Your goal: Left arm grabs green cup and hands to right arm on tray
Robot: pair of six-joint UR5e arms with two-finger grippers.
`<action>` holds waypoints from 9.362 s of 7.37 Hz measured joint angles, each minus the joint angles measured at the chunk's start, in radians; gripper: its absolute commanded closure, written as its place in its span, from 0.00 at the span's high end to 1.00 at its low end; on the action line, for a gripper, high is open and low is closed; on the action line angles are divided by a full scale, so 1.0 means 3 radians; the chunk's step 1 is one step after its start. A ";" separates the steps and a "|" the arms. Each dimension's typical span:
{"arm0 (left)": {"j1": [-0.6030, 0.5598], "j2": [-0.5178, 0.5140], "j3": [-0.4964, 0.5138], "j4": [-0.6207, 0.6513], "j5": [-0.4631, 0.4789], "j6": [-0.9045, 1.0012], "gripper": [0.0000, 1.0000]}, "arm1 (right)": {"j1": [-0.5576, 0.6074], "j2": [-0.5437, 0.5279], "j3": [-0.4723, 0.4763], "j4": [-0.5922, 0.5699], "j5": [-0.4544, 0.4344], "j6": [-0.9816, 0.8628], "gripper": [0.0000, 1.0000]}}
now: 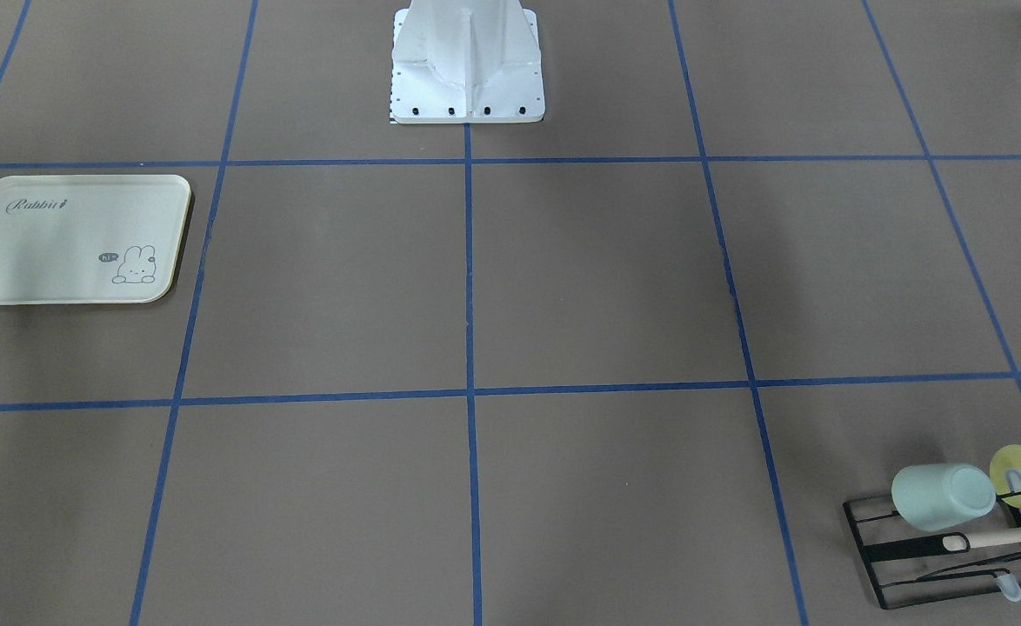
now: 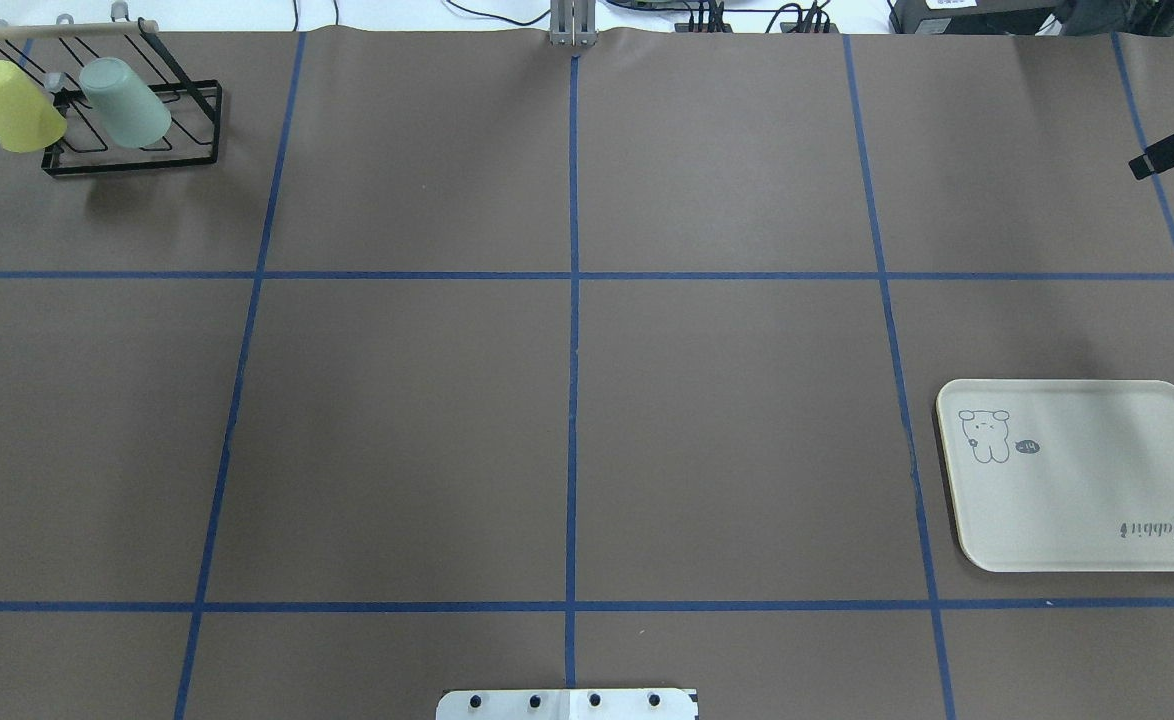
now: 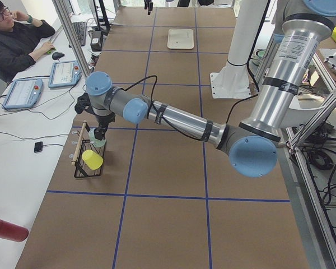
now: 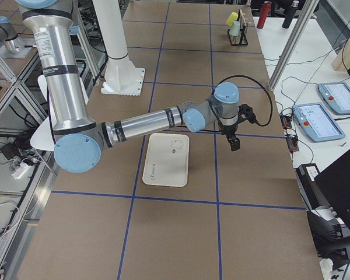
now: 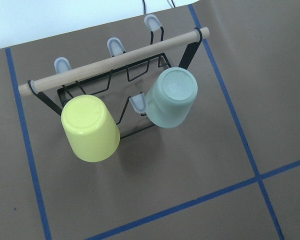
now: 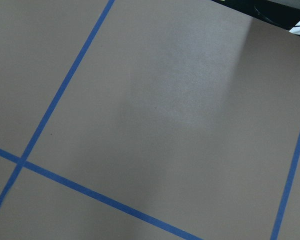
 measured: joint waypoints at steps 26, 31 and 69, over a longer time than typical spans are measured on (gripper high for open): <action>0.0570 -0.0900 0.1368 -0.0619 0.0658 -0.0715 0.15 | -0.0052 0.0039 0.0001 0.0002 0.0021 0.0029 1.00; 0.0185 -0.0647 0.0954 -0.0612 -0.0046 -0.0682 0.06 | -0.0052 0.0039 0.0004 0.0002 0.0023 0.0029 1.00; 0.2238 -0.0741 -0.1279 -0.3186 0.0386 -0.7094 0.04 | -0.2702 0.0582 0.0373 0.5603 -0.2269 0.6395 0.98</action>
